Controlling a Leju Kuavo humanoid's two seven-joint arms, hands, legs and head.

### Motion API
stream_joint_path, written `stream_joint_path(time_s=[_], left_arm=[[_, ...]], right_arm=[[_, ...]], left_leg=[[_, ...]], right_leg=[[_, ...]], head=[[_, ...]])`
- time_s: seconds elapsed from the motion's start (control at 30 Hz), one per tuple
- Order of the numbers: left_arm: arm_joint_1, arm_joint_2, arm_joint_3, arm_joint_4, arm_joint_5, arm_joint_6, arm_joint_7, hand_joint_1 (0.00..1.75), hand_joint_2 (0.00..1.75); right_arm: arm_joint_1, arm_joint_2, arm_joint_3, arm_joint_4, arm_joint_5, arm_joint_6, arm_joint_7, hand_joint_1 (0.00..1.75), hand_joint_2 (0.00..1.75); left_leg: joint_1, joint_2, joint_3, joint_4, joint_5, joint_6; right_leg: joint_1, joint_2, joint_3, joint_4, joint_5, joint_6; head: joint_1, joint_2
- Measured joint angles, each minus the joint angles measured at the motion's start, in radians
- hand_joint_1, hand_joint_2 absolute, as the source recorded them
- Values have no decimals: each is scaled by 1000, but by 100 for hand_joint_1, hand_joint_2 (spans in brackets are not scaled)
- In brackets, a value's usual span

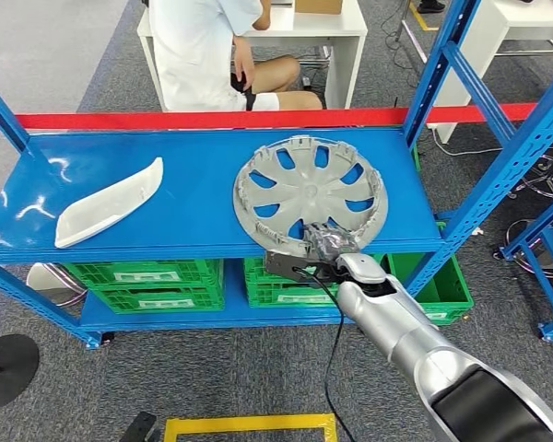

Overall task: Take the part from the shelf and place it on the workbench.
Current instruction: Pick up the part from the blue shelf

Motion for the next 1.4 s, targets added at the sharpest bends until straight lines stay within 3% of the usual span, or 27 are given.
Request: stream_joint_path(time_s=[1.4], left_arm=[[2, 1, 24, 0, -10, -5, 3, 0, 0]], right_arm=[[-1, 12, -13, 3, 50, 53, 3, 0, 175]], left_leg=[[0, 0, 1, 0, 0, 0]], right_leg=[[0, 0, 1, 0, 0, 0]], head=[[0, 0]])
